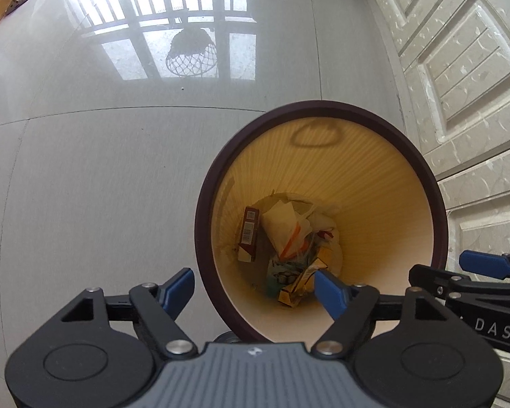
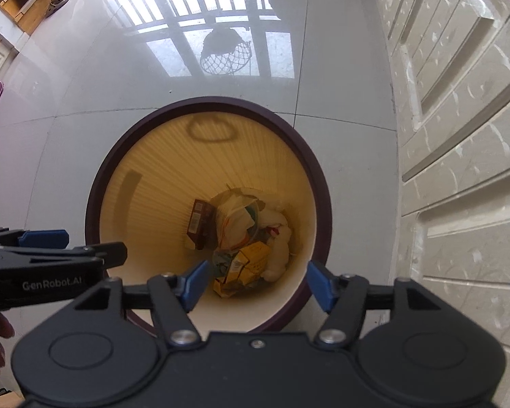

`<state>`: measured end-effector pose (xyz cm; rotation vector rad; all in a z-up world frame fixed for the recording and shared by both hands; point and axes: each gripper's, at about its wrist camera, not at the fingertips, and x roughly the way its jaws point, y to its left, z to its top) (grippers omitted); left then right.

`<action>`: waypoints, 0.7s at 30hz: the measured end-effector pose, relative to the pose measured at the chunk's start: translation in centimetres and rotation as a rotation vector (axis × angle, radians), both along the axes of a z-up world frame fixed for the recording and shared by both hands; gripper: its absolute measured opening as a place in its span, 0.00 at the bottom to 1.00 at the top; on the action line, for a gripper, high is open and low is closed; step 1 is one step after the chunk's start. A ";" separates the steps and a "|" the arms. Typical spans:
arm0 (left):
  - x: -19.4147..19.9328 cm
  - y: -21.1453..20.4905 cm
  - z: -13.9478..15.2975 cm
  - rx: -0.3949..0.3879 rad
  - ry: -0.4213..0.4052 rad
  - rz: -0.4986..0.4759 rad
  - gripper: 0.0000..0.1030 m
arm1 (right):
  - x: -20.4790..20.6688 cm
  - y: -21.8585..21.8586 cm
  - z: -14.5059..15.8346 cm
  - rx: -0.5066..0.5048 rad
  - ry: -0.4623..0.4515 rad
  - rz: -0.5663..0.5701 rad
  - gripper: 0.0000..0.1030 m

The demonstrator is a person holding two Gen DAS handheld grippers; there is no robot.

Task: Collect trash
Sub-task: 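Withdraw both tools from the wastebasket back toward the cushion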

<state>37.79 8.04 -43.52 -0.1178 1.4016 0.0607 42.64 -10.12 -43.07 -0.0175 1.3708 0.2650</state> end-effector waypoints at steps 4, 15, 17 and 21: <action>-0.6 0.3 0.3 -0.009 0.001 0.007 0.85 | -0.2 -0.7 0.4 -0.017 -0.008 -0.024 0.69; -2.7 1.3 1.6 0.018 -0.021 0.021 1.00 | -1.7 -1.4 1.7 -0.053 -0.046 -0.028 0.94; -3.1 1.5 2.0 0.019 -0.027 0.019 1.00 | -2.0 -1.7 2.0 -0.052 -0.054 -0.037 0.97; -4.0 1.7 3.0 0.022 -0.046 0.029 1.00 | -2.6 -2.0 3.0 -0.048 -0.069 -0.044 1.00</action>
